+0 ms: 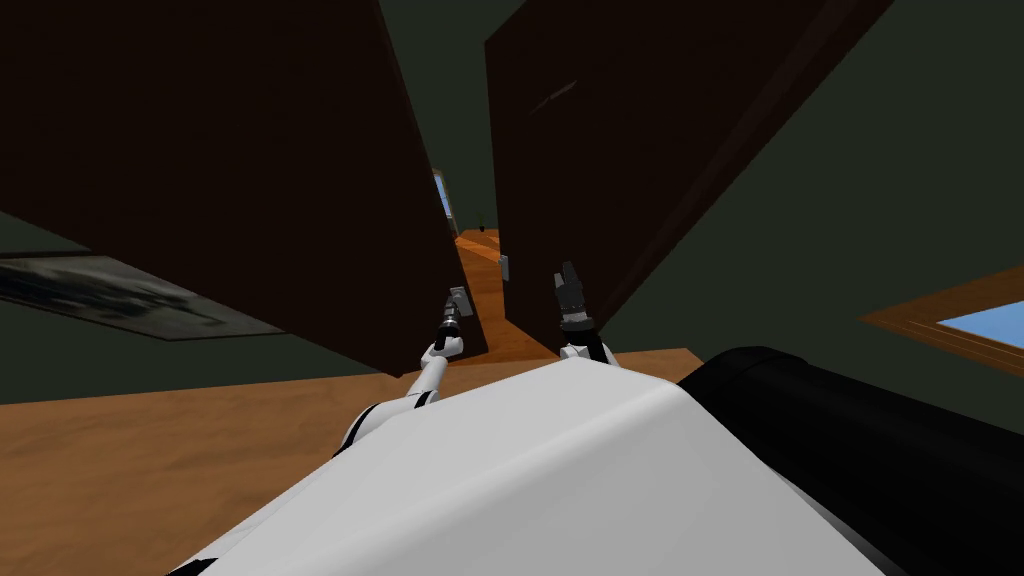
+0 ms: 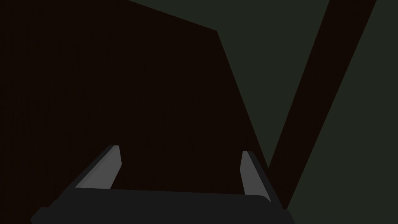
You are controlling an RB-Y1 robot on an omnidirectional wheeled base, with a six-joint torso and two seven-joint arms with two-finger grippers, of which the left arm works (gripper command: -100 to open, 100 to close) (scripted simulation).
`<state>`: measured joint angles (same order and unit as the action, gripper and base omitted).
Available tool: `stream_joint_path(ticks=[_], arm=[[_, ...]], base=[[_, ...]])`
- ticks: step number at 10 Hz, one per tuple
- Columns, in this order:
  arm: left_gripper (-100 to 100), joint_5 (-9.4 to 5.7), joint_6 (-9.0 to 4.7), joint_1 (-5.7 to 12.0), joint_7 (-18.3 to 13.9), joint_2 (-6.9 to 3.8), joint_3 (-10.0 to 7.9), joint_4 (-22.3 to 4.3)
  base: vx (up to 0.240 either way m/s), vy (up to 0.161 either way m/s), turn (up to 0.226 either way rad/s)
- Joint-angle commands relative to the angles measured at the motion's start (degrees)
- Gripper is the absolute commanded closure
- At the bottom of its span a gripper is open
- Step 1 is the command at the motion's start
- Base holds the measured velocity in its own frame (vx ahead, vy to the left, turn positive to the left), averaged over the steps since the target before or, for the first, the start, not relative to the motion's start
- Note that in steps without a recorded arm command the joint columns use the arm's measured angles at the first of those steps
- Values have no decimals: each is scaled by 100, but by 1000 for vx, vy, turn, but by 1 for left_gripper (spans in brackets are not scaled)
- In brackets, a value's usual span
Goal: Push the door open
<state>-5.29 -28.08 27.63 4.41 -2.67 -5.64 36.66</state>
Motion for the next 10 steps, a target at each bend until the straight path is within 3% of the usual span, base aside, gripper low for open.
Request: stream_joint_path(ticks=[1,3,4,5,10], arm=[[-100,-2,-20,-25,1,18,-8,17],[-100,-6,-58,-40,8,106,-25,10],[-100,-2,-37,-62,7,85,-17,49],[100,-2,-37,-62,7,85,-17,49],[100,-2,-37,-62,7,85,-17,49]], base=[[180,-27,-24],[207,-29,-25],[89,-4,-2],[-12,-2,6],[-17,1,-2]])
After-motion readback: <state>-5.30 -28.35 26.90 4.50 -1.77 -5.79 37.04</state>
